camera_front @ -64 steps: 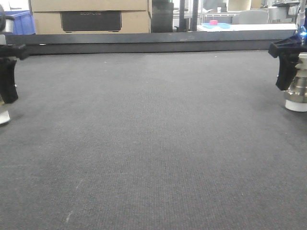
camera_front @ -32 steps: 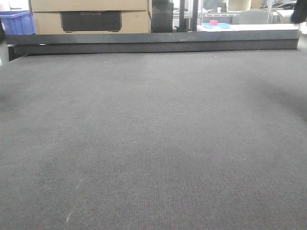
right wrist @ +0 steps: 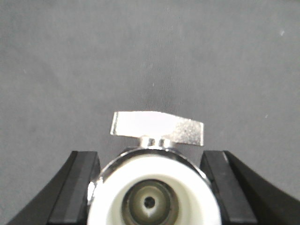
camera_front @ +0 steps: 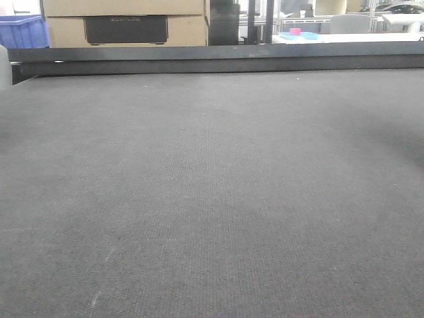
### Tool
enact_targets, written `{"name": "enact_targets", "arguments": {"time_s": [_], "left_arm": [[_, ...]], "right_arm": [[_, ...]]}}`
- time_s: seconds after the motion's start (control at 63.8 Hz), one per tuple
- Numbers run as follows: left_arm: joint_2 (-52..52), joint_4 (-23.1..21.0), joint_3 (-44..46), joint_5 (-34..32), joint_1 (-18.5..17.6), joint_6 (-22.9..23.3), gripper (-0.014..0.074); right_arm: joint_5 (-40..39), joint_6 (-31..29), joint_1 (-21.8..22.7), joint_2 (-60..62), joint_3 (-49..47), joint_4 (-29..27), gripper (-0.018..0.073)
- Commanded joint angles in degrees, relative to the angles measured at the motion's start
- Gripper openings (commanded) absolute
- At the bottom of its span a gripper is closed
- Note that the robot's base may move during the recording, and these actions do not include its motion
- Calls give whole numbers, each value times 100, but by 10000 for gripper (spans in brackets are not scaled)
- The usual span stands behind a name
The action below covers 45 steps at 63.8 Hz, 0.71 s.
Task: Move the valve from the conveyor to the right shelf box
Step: 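Lift both held valves up off the conveyor belt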
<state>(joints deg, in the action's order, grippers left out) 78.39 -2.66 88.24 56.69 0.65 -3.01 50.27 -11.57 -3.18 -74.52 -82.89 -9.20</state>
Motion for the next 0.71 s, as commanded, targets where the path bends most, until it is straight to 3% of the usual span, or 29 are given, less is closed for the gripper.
{"name": "enact_targets", "arguments": {"time_s": [0.0,0.69], "left_arm": [[-192,-31,69,-297,23,19,-111],[-203,-31,56,-365,23,19,-111]], "right_arm": [[-477,-52,25,194,-55,-44,-160],[-572,-52,25,232,-55,-61,-160]]}}
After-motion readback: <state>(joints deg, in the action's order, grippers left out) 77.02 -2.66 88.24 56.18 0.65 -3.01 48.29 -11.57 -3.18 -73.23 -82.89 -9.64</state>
